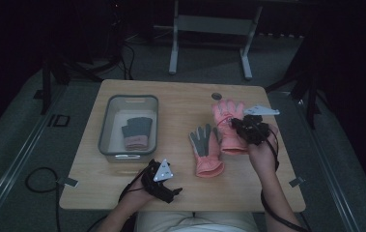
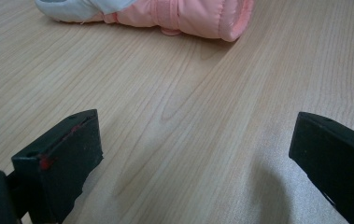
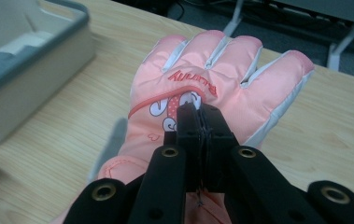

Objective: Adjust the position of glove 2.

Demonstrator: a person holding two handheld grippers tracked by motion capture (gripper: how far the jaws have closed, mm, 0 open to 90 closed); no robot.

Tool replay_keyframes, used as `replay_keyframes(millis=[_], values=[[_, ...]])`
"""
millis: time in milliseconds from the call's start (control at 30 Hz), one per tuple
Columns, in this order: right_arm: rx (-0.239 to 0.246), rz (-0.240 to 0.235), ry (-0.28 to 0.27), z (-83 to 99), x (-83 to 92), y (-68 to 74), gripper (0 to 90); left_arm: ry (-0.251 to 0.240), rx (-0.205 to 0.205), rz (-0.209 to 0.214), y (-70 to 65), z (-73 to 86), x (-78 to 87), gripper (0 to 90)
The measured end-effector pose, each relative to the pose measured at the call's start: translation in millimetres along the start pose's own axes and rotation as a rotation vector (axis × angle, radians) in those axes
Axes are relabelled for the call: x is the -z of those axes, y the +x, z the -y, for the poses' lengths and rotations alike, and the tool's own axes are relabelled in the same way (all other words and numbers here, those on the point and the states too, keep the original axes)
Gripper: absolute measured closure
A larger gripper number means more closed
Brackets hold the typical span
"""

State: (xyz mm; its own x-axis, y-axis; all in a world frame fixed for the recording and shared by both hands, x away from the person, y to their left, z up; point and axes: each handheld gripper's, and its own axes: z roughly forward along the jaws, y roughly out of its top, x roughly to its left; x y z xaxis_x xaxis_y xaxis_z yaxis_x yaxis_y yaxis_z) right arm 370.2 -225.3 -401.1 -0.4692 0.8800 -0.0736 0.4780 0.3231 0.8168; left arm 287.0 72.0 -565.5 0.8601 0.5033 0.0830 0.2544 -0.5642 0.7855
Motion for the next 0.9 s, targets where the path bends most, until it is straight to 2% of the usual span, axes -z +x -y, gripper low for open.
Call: replay_keyframes(millis=[233,467,700,767,900], values=[[0.019,-0.007,-0.023,-12.5,-3.0,31.5,87.9,0.002,-0.002,0.000,-0.2,-0.1,0.0,2.1],[0.022,0.002,-0.008,-9.7,-12.0,51.9,87.9,-0.001,-0.002,0.000,-0.2,-0.3,0.3,2.1],[0.042,-0.024,0.033,2.6,-24.0,59.3,87.9,-0.005,0.002,0.000,0.4,0.2,0.5,2.0],[0.025,-0.030,0.043,6.7,-26.7,59.7,87.9,-0.002,-0.001,-0.001,0.3,0.1,0.2,2.1],[0.015,-0.010,0.075,17.9,-34.1,64.7,87.9,-0.002,-0.001,-0.002,0.1,0.0,0.2,2.0]])
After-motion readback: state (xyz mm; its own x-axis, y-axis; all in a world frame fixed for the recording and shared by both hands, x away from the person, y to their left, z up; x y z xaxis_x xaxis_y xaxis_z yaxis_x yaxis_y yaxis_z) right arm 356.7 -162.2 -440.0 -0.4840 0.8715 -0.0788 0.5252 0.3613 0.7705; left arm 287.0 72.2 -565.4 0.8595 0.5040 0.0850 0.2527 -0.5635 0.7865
